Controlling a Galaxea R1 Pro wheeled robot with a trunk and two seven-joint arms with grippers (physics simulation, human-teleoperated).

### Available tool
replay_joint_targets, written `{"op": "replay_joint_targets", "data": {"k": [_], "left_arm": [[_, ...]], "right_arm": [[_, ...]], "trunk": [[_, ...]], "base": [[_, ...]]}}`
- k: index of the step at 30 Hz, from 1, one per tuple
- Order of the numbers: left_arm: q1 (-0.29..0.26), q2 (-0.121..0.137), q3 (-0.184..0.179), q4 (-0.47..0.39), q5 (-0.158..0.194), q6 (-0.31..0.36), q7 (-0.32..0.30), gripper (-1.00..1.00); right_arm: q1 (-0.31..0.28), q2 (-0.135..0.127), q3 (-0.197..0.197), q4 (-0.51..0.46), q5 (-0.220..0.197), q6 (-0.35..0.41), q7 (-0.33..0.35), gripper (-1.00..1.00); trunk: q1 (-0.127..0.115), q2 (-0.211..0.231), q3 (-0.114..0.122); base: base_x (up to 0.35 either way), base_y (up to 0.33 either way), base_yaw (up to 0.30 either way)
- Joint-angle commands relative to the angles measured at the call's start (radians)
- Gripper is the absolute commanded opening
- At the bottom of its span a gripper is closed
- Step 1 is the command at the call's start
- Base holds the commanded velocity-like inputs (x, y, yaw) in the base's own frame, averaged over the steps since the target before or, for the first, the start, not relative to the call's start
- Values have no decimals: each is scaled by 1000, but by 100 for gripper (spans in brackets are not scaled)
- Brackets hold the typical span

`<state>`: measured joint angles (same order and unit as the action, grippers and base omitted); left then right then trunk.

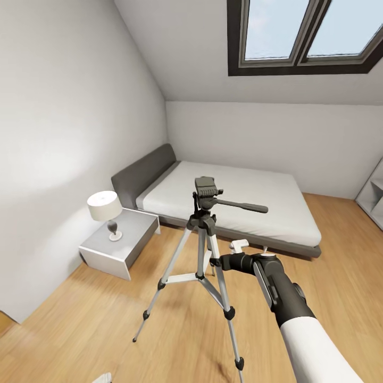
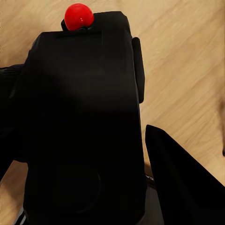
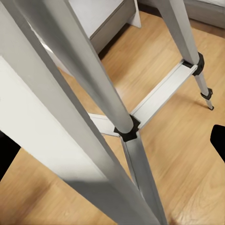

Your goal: Attach the digital camera to the camera tripod in the bedroom.

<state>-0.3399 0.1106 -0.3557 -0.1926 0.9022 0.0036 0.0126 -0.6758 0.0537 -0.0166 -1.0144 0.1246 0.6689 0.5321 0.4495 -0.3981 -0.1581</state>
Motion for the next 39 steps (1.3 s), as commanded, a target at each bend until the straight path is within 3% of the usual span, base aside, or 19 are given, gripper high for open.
{"op": "replay_joint_targets", "data": {"k": [1,31,32,39], "left_arm": [[-1,1,-8,-1,7,1,1,-100],[-1,4,-8,-1,7,-4,1,-100],[-1,4,-8,-1,7,-4,1,-100],[-1,4,-8,-1,7,-4,1,-100]], "right_arm": [[-1,1,-2,-1,11,3,8,100],[-1,2,0,-1,16,3,2,100],[-1,2,0,-1,17,3,4,-100],[-1,0,0,-1,17,4,7,-100]], "trunk": [[1,-2,-2],[1,-2,-2],[1,-2,-2],[1,-2,-2]], "base": [[21,0,0],[48,0,0],[0,0,0],[0,0,0]]}}
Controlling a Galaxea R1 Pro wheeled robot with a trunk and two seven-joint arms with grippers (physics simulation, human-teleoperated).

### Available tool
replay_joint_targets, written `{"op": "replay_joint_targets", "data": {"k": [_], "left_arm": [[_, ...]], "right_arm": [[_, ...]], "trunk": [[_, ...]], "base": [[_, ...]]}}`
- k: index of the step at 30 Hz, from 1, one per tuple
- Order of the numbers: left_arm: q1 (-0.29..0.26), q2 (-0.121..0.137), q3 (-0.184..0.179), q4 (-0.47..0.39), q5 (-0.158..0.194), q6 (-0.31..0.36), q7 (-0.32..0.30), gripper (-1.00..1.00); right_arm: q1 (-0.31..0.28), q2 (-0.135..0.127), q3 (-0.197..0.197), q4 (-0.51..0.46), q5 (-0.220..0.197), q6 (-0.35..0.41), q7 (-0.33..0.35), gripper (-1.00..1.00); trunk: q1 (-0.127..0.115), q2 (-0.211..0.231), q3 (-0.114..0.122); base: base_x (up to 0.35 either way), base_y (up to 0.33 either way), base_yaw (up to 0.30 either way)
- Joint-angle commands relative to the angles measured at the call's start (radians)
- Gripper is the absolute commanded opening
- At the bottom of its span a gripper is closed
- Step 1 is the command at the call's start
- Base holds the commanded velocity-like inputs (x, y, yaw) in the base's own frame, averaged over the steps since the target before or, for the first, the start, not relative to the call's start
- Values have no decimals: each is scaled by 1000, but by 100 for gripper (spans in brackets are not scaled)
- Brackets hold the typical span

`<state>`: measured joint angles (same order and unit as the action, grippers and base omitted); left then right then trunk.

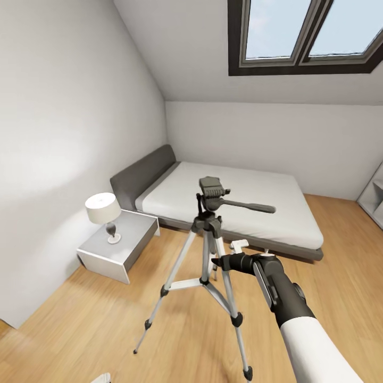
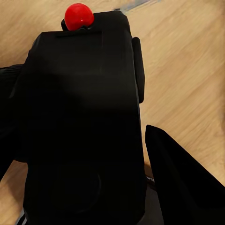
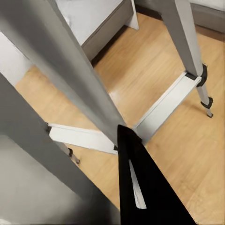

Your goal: Attach the digital camera to the camera tripod in the bedroom.

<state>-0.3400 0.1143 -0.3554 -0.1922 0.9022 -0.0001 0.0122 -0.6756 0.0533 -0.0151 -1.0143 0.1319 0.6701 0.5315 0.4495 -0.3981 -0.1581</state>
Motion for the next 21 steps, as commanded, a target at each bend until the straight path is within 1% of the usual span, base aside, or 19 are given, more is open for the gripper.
{"op": "replay_joint_targets", "data": {"k": [1,7,12,21], "left_arm": [[-1,1,-8,-1,7,0,1,-100],[-1,1,-8,-1,7,-1,1,-100],[-1,1,-8,-1,7,-2,1,-100],[-1,1,-8,0,7,-7,0,-100]], "right_arm": [[-1,1,-2,-1,9,3,7,-100],[-1,2,-2,9,4,3,6,-100],[-1,1,-2,68,12,1,3,-100],[-1,0,-2,101,7,0,-3,-100]], "trunk": [[1,-2,-2],[1,-2,-2],[1,-2,-2],[1,-2,-2]], "base": [[0,0,0],[0,0,0],[0,0,0],[0,0,0]]}}
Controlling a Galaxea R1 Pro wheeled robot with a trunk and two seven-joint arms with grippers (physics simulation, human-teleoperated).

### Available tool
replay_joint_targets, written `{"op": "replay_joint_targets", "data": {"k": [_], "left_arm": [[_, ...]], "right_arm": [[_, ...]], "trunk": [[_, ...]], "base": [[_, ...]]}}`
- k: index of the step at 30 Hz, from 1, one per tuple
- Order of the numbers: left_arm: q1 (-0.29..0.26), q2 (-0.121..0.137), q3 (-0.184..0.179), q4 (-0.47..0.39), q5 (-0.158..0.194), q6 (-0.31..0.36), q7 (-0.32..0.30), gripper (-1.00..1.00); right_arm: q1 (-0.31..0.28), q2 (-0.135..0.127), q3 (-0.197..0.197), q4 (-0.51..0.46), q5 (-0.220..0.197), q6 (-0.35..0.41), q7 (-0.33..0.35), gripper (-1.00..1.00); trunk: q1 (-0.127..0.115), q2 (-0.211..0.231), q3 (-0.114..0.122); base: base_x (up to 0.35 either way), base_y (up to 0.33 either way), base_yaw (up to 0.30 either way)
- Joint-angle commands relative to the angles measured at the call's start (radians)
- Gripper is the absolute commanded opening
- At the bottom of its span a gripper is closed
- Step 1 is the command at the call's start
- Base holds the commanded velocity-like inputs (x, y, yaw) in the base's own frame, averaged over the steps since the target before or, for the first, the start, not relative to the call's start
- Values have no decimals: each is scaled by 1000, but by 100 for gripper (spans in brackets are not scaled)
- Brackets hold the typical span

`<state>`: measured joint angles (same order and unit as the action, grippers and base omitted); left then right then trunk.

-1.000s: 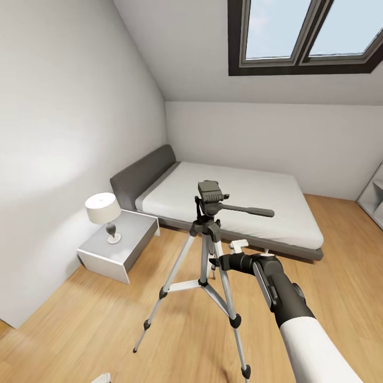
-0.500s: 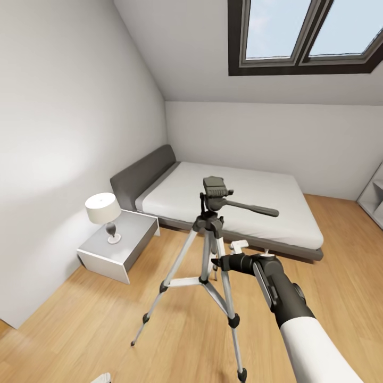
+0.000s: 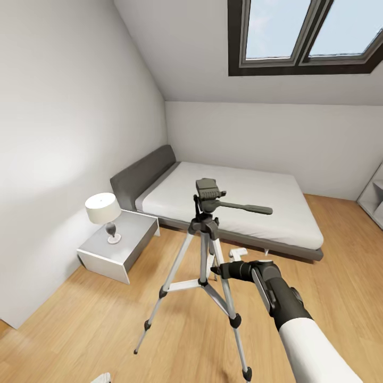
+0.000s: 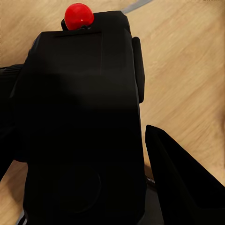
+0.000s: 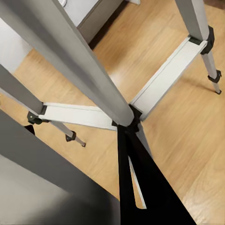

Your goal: Attach the digital camera to the camera tripod in the bedroom.

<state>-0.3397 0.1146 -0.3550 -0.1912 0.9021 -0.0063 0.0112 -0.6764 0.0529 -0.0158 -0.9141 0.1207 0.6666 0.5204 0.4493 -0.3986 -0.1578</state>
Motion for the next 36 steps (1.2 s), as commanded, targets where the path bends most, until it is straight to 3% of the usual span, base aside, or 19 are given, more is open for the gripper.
{"op": "replay_joint_targets", "data": {"k": [1,15,24,29,36], "left_arm": [[-1,1,-8,-1,8,-1,1,-100],[-1,3,-7,-3,8,-4,3,-100],[-1,8,-6,-10,9,-5,3,-100],[-1,28,-6,-60,8,-5,26,-100],[-1,89,-5,-265,8,23,146,-100]], "right_arm": [[0,1,-1,9,19,3,8,-100],[0,-2,5,84,25,-119,15,-100],[0,-2,5,88,28,-134,17,-100],[0,-2,5,89,27,-136,18,-100],[0,-2,5,89,26,-136,15,-100]], "trunk": [[1,-2,-2],[1,-2,-2],[1,-2,-2],[1,-2,-2],[1,-2,-2]], "base": [[0,0,0],[0,0,0],[0,0,0],[0,0,0],[0,0,0]]}}
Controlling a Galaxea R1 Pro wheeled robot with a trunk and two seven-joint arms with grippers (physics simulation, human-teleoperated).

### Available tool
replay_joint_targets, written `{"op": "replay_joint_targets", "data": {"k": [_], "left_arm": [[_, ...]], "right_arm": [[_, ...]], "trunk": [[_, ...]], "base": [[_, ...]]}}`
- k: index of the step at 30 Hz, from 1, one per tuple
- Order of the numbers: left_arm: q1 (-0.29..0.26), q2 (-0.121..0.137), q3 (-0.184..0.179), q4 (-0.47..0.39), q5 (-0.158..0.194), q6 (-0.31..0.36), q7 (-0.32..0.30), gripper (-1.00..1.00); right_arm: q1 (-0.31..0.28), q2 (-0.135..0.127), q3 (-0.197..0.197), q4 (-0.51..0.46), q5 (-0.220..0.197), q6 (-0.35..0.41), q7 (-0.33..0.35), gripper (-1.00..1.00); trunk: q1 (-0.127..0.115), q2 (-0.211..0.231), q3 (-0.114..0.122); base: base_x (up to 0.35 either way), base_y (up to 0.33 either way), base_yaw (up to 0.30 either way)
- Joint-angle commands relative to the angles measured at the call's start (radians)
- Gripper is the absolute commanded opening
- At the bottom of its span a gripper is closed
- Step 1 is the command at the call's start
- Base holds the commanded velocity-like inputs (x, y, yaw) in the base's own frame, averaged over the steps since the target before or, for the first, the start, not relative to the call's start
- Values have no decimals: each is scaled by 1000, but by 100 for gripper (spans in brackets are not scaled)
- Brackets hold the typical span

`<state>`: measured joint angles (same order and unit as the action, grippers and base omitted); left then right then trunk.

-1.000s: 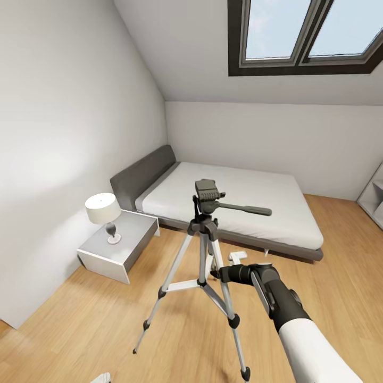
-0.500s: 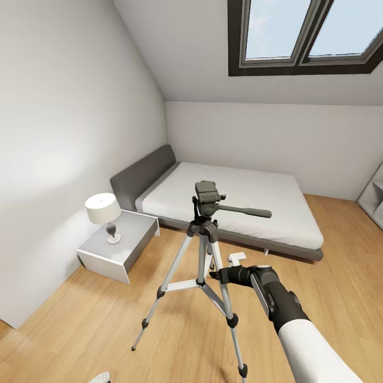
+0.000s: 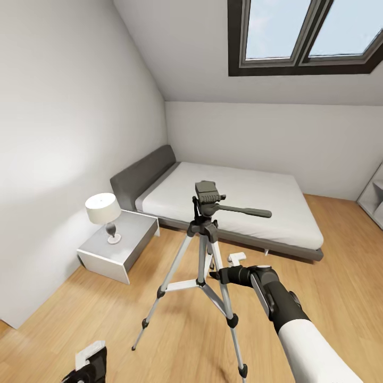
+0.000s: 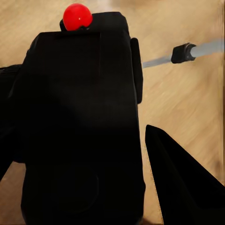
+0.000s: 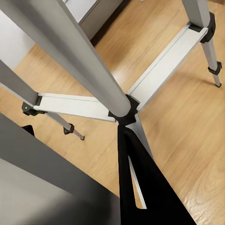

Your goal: Attach the digital camera to the camera tripod in the bedroom.

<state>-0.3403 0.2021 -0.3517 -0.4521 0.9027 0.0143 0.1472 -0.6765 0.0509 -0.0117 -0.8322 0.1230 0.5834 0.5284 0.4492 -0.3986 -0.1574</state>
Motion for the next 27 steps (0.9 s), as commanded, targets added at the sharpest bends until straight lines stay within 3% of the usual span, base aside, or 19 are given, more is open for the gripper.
{"op": "replay_joint_targets", "data": {"k": [1,5,6,9,10,12,13,15,16,20,22,25,26,27], "left_arm": [[0,11,-8,-34,7,11,26,-100],[0,72,-4,-211,8,111,99,-100],[0,102,3,-297,11,174,126,-100],[0,144,34,-437,14,283,168,-100],[-1,165,71,-530,16,359,198,-100],[-1,179,121,-622,16,438,230,-100],[-2,187,178,-705,17,518,260,-100],[-4,191,235,-775,17,598,286,-100],[-5,193,287,-830,17,677,306,-100],[-19,196,365,-911,16,839,333,-100],[-46,196,379,-928,15,885,338,-100],[-149,194,396,-950,17,965,344,-100],[-266,192,401,-951,27,1003,346,-100],[-292,191,401,-946,29,1007,346,-100]], "right_arm": [[0,0,1,7,24,-53,7,-100],[0,0,1,7,22,-53,7,-100],[0,0,1,8,23,-53,7,-100],[0,0,1,8,22,-53,7,-100],[0,0,1,8,22,-53,7,-100],[0,0,1,8,22,-53,7,-100],[0,0,1,8,22,-53,7,-100],[0,0,1,8,22,-53,7,-100],[0,0,1,8,22,-53,7,-100],[0,0,1,8,21,-53,7,-100],[0,0,1,9,21,-53,7,-100],[0,0,1,12,20,-53,7,-100],[0,0,1,22,22,-53,7,-100],[0,0,1,23,22,-53,7,-100]], "trunk": [[1,-2,-3],[1,-2,-3],[1,-2,-3],[1,-2,-3],[1,-2,-3],[1,-2,-3],[1,-2,-3],[1,-2,-3],[1,-2,-3],[1,-2,-3],[1,-2,-3],[1,-2,-3],[1,-2,-3],[1,-2,-3]], "base": [[0,0,0],[0,0,0],[0,0,0],[0,0,0],[0,0,0],[0,0,0],[0,0,0],[0,0,0],[0,0,0],[0,0,0],[0,0,0],[0,0,0],[0,0,0],[0,0,0]]}}
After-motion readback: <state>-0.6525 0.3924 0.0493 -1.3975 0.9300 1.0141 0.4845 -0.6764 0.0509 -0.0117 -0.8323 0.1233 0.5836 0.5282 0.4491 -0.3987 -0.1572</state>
